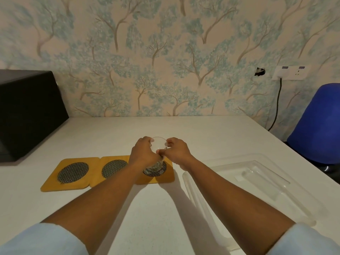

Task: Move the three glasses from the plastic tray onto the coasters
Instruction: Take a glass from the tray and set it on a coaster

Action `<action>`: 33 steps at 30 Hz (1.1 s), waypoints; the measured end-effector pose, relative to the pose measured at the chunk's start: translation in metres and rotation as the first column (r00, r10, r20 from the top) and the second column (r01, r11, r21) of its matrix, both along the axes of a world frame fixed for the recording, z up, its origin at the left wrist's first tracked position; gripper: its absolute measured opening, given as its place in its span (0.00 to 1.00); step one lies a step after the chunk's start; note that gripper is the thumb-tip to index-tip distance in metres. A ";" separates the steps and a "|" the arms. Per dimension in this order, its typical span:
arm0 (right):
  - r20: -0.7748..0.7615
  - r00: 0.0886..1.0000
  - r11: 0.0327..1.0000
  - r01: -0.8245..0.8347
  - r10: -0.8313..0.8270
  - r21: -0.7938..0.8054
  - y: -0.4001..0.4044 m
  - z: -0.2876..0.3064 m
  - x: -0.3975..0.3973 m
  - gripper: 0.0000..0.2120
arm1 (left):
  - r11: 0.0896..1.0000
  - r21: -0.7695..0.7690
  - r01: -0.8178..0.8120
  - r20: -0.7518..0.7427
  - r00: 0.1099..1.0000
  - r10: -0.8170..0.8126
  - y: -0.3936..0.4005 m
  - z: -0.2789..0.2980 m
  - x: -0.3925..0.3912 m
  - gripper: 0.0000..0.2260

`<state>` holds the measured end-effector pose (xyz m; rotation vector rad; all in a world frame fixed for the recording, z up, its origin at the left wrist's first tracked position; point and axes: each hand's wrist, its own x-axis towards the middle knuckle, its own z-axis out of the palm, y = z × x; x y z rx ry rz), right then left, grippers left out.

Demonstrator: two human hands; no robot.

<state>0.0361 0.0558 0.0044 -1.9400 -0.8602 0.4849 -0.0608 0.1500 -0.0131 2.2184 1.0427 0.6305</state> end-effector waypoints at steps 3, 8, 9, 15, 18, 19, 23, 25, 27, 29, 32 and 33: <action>0.033 0.999 1.000 -0.002 0.002 -0.010 0.004 -0.004 -0.001 0.27 | 1.000 -0.021 0.002 -0.005 1.000 -0.002 0.004 -0.003 -0.002 0.37; 0.056 0.998 1.000 -0.022 0.022 -0.006 0.009 -0.006 -0.002 0.26 | 0.999 -0.053 -0.013 -0.003 1.000 0.013 0.007 -0.007 -0.005 0.38; 0.058 0.998 1.000 -0.028 0.028 -0.007 0.009 -0.007 -0.003 0.27 | 0.998 -0.063 -0.015 -0.005 1.000 0.015 0.008 -0.007 -0.006 0.38; 0.073 0.996 0.999 -0.043 0.045 -0.019 0.008 -0.008 -0.005 0.32 | 0.996 -0.089 -0.011 -0.002 1.000 0.011 0.007 -0.008 -0.008 0.39; 0.050 0.998 0.999 -0.033 0.034 -0.009 0.004 -0.007 -0.002 0.36 | 1.000 -0.026 -0.014 0.003 1.000 0.014 0.004 -0.005 -0.008 0.44; 0.043 0.999 0.999 -0.033 0.033 -0.005 0.002 -0.006 -0.001 0.36 | 1.000 -0.007 -0.020 0.012 1.000 0.020 0.003 -0.003 -0.009 0.46; 0.023 1.000 1.000 -0.005 0.005 0.024 -0.013 0.002 0.007 0.35 | 0.982 0.187 -0.029 0.107 0.994 0.009 -0.008 0.004 -0.009 0.43; 0.022 0.999 0.999 0.023 -0.024 0.036 -0.022 0.006 0.012 0.32 | 0.950 0.313 -0.025 0.165 0.986 -0.028 -0.016 0.008 -0.007 0.40; 0.035 0.998 0.998 0.046 -0.047 0.039 -0.033 0.010 0.018 0.31 | 0.923 0.383 -0.026 0.200 0.978 -0.056 -0.027 0.010 -0.004 0.37; 0.040 0.996 0.996 0.080 -0.082 0.045 -0.045 0.012 0.023 0.30 | 0.916 0.401 -0.013 0.205 0.976 -0.076 -0.038 0.013 -0.001 0.35; 0.039 0.992 0.992 0.123 -0.124 0.036 -0.073 0.016 0.028 0.28 | 0.926 0.376 0.043 0.191 0.974 -0.123 -0.056 0.011 0.012 0.33; 0.034 0.990 0.991 0.133 -0.134 0.019 -0.085 0.017 0.032 0.28 | 0.930 0.364 0.057 0.199 0.971 -0.137 -0.066 0.010 0.018 0.32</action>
